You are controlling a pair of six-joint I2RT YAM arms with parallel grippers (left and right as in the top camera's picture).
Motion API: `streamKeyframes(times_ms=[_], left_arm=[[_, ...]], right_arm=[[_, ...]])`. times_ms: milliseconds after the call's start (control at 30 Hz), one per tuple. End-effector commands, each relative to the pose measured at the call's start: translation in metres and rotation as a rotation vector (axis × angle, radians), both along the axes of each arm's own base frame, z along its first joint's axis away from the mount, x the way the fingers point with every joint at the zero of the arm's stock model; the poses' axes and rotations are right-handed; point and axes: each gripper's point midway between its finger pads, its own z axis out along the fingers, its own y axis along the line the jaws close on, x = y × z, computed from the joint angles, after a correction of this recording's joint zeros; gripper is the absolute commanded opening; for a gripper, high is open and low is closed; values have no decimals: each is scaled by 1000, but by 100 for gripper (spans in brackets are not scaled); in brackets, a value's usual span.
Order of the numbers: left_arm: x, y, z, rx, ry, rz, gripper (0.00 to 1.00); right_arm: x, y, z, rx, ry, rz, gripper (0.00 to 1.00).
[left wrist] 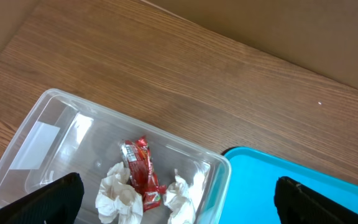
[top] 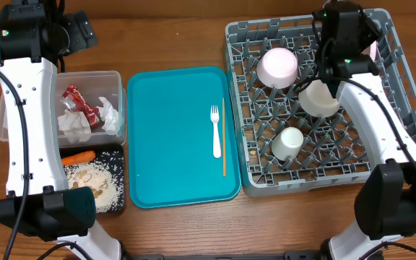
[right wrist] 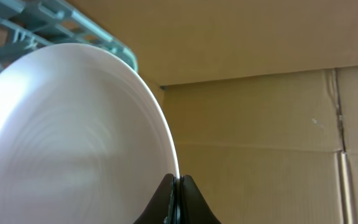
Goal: Sort waste into correct bins and load items into the dishwasher
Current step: 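Carry the pink plate right and stand it upright in the rack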
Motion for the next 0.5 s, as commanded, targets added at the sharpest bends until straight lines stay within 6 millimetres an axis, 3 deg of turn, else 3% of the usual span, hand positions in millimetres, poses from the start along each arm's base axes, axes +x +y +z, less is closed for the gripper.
streamKeyframes(times_ms=[0,233,333,433,467], left_arm=[[-1,-2,16,-8,-43,2,100],[-1,-2,16,-7,-43,2,100],[-1,-2,16,-7,-43,2,100],[-1,-2,16,-7,-43,2,100],[-1,-2,16,-7,-43,2,100]], right_arm=[[-5,-5,-19,12,31,-7,4],[-9,-5,-37,55,23,-20,4],[-8,-2,-36,63,11,-20,30],[-8,-1,-35,61,6,-20,49],[-8,0,-33,56,-1,-24,74]])
